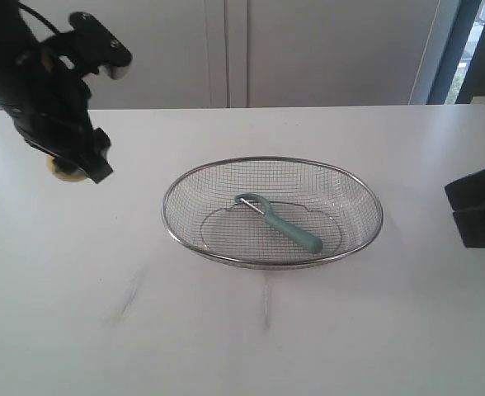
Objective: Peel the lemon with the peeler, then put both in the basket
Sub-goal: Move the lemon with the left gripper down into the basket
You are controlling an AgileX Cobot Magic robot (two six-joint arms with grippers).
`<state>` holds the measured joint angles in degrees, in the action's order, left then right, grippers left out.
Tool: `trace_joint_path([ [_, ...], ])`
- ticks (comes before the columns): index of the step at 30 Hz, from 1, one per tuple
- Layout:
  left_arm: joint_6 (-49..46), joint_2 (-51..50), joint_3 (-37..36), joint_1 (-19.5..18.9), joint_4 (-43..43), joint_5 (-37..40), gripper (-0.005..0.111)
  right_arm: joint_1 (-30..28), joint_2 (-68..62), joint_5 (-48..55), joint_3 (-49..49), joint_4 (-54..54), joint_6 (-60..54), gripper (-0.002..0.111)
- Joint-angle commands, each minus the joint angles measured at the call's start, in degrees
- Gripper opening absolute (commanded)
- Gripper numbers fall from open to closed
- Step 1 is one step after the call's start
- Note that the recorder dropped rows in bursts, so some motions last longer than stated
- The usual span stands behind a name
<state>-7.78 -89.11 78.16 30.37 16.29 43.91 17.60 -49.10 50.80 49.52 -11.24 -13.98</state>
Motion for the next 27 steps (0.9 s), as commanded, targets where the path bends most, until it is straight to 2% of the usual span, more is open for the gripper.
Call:
trace_joint_path([
  [1,2.4,-3.55,4.3,7.0,0.49,-0.51,0.0,-0.03,0.5,-0.21,-0.38,0.17,0.73,0.0],
  [6,3.03,-11.79,12.98,11.34,0.35,0.15,0.0,-0.03,0.5,-0.21,-0.38,0.17,0.73,0.0],
  [8,3.28,-15.72,17.33,12.0,-0.81,1.02,0.0,-0.03,0.5,-0.21,-0.38,0.17,0.73,0.0],
  [9,3.28,-19.2,21.16,12.22,-4.2,1.13,0.0,-0.03,0.5,-0.21,-0.38,0.17,0.73,0.0],
  [12,3.13,-25.27,25.9,12.22,-7.77,0.76,0.0,-0.03,0.5,-0.21,-0.38,0.17,0.73,0.0],
  [21,3.29,-33.28,25.91,11.99,-7.2,-3.06,0.0,-0.03,0.5,0.28,-0.38,-0.09,0.73,0.0],
  [27,7.13,-34.28,25.91,10.41,-5.19,5.11,0.0,-0.03,0.5,0.28,-0.38,-0.45,0.73,0.0],
])
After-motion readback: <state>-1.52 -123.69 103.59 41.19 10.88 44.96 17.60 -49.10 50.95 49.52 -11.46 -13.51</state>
